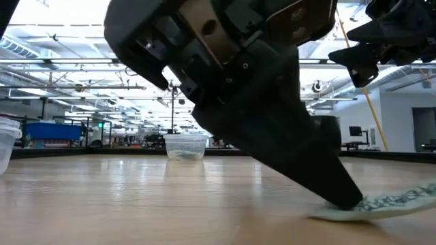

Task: Pick and place Stevia / Truvia into bins
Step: Put the stevia packet into the transparent rectangle container, then return to Home Position

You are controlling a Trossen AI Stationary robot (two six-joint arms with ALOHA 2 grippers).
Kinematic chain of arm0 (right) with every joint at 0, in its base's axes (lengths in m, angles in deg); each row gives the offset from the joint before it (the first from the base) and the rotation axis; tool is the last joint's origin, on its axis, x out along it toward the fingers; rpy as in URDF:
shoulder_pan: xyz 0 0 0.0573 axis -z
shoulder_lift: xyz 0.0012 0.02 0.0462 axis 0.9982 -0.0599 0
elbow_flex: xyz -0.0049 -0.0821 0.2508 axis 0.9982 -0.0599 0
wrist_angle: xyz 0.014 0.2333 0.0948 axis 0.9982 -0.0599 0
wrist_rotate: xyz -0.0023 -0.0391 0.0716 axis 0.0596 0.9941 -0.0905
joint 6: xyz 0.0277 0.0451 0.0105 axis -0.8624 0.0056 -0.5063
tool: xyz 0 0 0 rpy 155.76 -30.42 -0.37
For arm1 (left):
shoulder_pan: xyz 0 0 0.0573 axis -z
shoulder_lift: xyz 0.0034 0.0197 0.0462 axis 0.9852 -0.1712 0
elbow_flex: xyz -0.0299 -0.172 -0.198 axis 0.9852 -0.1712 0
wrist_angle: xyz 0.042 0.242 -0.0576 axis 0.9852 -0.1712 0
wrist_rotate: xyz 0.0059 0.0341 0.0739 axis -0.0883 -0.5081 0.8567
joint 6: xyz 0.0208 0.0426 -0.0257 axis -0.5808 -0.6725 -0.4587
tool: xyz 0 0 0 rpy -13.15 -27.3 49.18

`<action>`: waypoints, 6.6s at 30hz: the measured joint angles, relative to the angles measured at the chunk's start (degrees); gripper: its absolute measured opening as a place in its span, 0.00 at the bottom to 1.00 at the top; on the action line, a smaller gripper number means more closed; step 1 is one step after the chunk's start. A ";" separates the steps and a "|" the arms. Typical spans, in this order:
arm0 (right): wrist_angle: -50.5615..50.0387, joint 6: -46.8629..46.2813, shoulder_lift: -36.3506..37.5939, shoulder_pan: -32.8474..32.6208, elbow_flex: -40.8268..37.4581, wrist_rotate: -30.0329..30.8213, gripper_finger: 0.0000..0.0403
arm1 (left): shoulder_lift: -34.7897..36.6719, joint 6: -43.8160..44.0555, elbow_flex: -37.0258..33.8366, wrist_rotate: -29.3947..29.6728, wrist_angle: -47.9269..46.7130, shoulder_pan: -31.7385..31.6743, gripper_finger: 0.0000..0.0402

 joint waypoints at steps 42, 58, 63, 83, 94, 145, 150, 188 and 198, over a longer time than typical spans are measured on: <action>-2.63 -1.55 -0.04 -0.02 0.00 -0.04 0.49 | 32.33 15.15 -12.32 27.89 -30.53 14.45 0.00; -3.02 -1.14 -0.04 0.08 0.00 0.13 0.49 | 52.80 51.78 -38.73 40.95 -31.94 32.65 0.00; -3.06 -1.32 -0.04 0.35 0.00 0.17 0.49 | 52.70 51.27 -45.53 39.76 -21.18 33.42 0.03; -3.45 -1.09 -0.04 0.37 0.00 0.17 0.49 | 53.81 46.64 -46.20 42.43 -21.90 31.54 0.07; -0.61 0.78 0.08 1.85 0.00 0.03 0.49 | 66.86 34.42 -46.20 55.59 -22.58 32.65 0.10; -19.18 11.55 37.39 33.50 -10.56 -29.33 0.49 | 128.91 -3.87 -75.31 32.79 -16.53 -2.90 0.10; -23.96 10.53 40.33 34.51 -10.59 -30.08 0.49 | 128.91 -3.71 -75.36 28.36 -16.73 -5.47 0.10; -27.80 9.40 41.44 34.38 -10.69 -37.57 0.49 | 128.32 -8.22 -82.53 15.36 0.45 -16.02 0.10; -27.80 9.40 41.44 34.38 -10.69 -37.58 0.49 | 128.32 -8.22 -82.53 15.36 0.51 -16.02 0.10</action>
